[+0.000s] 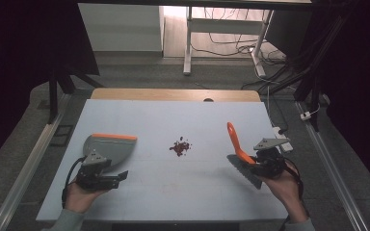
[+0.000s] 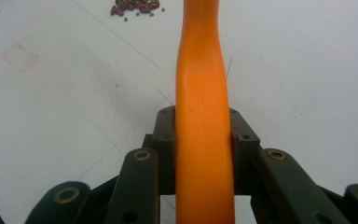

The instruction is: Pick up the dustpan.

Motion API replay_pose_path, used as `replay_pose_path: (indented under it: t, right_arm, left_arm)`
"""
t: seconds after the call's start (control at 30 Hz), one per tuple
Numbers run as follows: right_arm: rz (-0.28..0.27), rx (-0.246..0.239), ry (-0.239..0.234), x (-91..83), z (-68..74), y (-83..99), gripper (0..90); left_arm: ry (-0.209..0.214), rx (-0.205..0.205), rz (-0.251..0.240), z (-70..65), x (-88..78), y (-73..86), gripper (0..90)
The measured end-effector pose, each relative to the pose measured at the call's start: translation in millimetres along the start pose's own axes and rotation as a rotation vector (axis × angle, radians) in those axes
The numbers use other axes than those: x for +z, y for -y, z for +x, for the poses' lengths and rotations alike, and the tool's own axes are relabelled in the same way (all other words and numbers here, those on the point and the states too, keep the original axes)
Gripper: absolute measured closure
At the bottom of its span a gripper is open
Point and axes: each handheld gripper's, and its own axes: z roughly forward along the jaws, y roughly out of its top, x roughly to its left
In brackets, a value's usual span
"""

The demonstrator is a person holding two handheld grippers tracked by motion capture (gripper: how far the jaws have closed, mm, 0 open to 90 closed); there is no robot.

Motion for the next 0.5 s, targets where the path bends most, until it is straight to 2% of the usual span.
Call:
replay_pose_path:
  t: [0.5]
  right_arm:
    - [-0.008,-0.011,0.009,0.6,1.8,-0.2,70.7]
  left_arm:
    - [0.008,0.017,0.012,-3.5,0.6,-1.9,20.5]
